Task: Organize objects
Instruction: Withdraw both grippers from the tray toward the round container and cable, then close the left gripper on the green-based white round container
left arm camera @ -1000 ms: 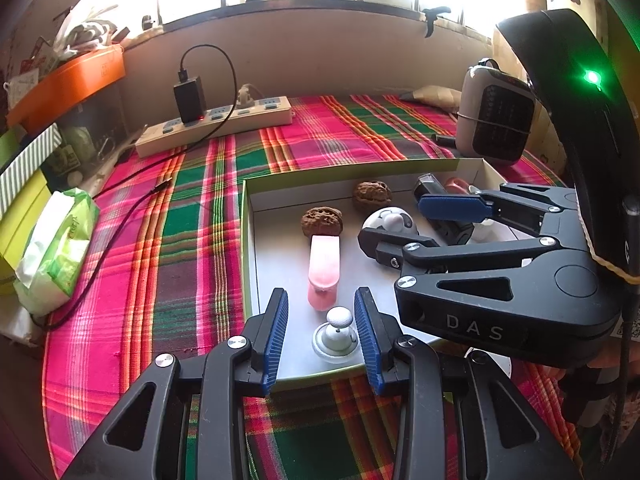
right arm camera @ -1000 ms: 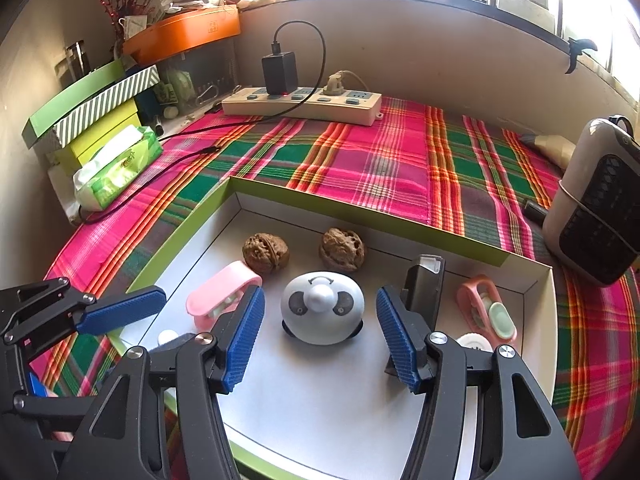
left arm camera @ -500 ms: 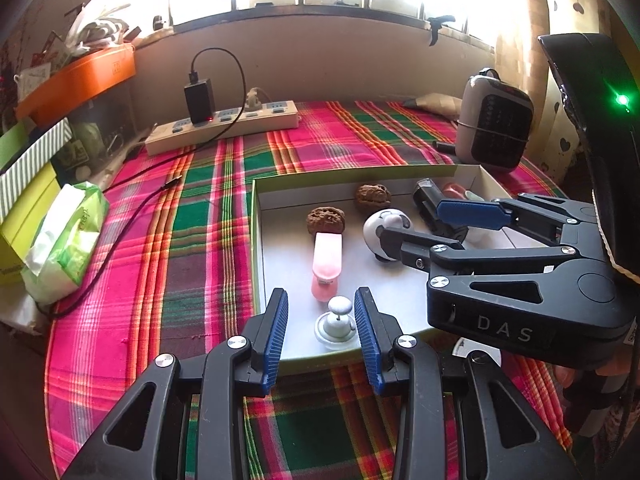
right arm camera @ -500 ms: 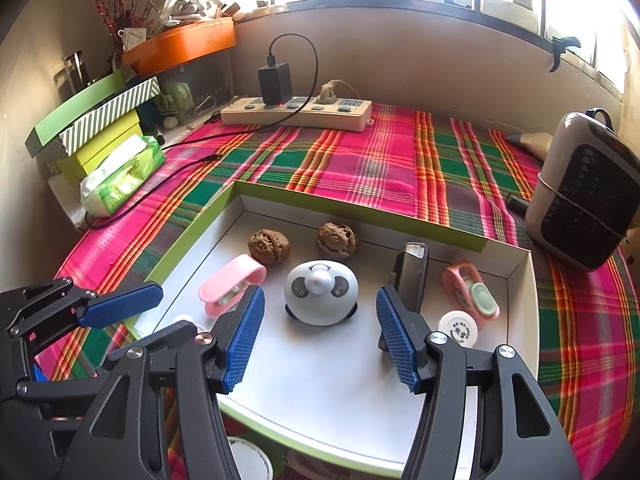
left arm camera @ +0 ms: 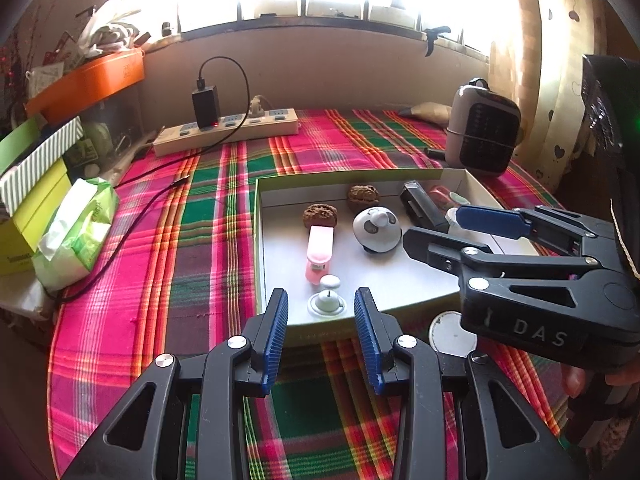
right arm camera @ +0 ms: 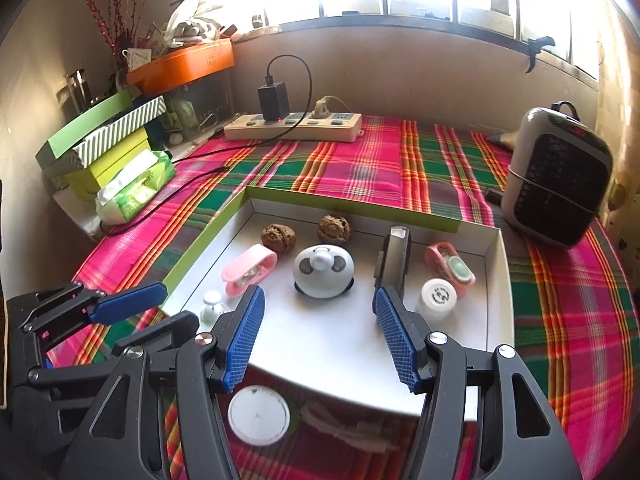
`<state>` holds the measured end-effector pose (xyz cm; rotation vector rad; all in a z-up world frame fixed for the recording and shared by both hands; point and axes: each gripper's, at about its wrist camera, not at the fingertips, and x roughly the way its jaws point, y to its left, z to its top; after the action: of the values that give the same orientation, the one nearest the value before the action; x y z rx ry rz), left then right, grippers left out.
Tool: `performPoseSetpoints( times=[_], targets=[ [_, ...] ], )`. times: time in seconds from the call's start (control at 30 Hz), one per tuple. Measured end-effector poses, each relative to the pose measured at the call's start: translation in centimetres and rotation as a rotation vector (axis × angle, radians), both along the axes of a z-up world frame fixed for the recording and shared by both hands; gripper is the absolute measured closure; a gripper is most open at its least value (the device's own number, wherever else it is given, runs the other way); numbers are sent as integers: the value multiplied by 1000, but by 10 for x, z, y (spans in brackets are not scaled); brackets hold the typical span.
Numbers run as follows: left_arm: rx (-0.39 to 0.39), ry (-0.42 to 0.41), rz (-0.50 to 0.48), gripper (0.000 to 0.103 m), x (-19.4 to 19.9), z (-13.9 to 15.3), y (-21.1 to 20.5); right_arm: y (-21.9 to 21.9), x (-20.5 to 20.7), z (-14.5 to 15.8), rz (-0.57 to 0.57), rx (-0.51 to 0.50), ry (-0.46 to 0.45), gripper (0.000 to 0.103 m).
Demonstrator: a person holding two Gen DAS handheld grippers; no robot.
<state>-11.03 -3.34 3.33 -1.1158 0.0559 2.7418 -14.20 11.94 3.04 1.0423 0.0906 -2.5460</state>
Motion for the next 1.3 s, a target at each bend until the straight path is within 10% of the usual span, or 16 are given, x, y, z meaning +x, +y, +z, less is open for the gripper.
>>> performPoseSetpoints(
  times=[1.3],
  targets=[
    [94, -22, -129, 64, 45, -7, 26, 55, 77, -21, -121, -20, -19, 44]
  ],
)
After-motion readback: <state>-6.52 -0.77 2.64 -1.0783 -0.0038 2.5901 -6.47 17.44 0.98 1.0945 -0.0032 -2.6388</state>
